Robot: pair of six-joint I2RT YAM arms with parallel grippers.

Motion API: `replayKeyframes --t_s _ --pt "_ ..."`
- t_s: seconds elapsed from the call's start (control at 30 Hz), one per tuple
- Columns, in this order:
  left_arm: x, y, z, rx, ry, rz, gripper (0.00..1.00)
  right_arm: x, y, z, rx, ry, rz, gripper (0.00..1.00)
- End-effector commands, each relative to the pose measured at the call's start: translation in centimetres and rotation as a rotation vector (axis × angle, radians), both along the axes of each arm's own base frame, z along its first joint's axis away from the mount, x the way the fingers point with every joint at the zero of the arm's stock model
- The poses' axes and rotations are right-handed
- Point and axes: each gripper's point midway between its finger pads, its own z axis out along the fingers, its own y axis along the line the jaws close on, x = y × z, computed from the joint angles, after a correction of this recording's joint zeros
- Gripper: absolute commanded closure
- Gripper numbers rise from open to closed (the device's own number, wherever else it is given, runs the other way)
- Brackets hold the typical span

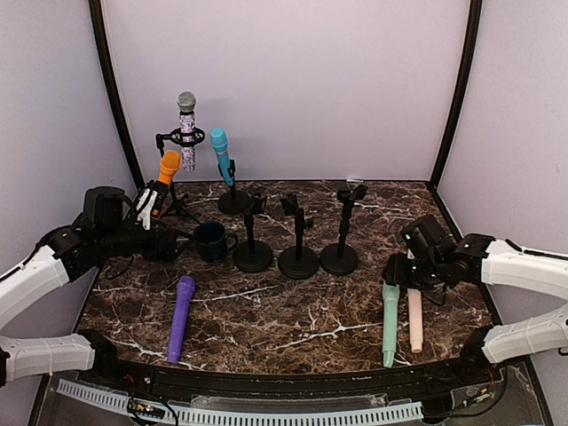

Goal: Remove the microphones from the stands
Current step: Pick up the microphone stand with the microphone from the corner of the board.

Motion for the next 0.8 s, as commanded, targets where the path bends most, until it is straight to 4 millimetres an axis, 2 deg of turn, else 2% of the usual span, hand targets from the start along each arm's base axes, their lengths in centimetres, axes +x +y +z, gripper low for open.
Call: replayKeyframes --t_s 0.0,0.2,0.33,0.37,0.4,0.43,0.47,0.57,0.6,0.73,0.77 --pt "-0.5 1.5 1.6 -0.020 -0.082 0.067 0.12 0.7 0.0 3.5 0.019 -0.091 0.025 0.38" --pt "-1.3 3.8 2.3 0.034 -0.077 0.161 0.12 1.0 -1.0 6.3 0.006 -0.192 0.024 0.30" --pt "-1.1 6.0 2.4 0.123 -0.054 0.227 0.10 1.2 -1.3 7.0 -0.014 -0.214 0.031 0.28" --pt "-0.5 6.9 2.8 0.130 -0.053 0.259 0.10 1.2 -1.4 7.0 -0.019 -0.214 0.035 0.27" --pt "-0.3 6.8 3.4 0.120 -0.057 0.238 0.10 1.2 -1.4 6.9 -0.020 -0.214 0.037 0.27" --pt "0.4 7.8 3.3 0.123 -0.040 0.271 0.10 1.2 -1.4 6.9 -0.018 -0.214 0.041 0.27" --pt "0.8 7.9 4.3 0.101 -0.050 0.261 0.10 1.1 -1.3 6.9 -0.018 -0.214 0.045 0.27" --pt "2.7 10.6 5.8 0.063 -0.054 0.302 0.10 1.0 -1.2 6.9 -0.005 -0.220 0.053 0.27" --pt "3.3 11.4 6.9 0.048 -0.077 0.314 0.10 1.0 -1.2 6.9 0.000 -0.222 0.056 0.27" --pt "5.2 14.6 8.5 -0.082 -0.090 0.345 0.10 1.0 -1.0 7.1 0.018 -0.238 0.064 0.26" --pt "5.5 14.1 8.7 -0.135 -0.087 0.299 0.10 1.0 -0.9 7.2 0.022 -0.241 0.067 0.26"
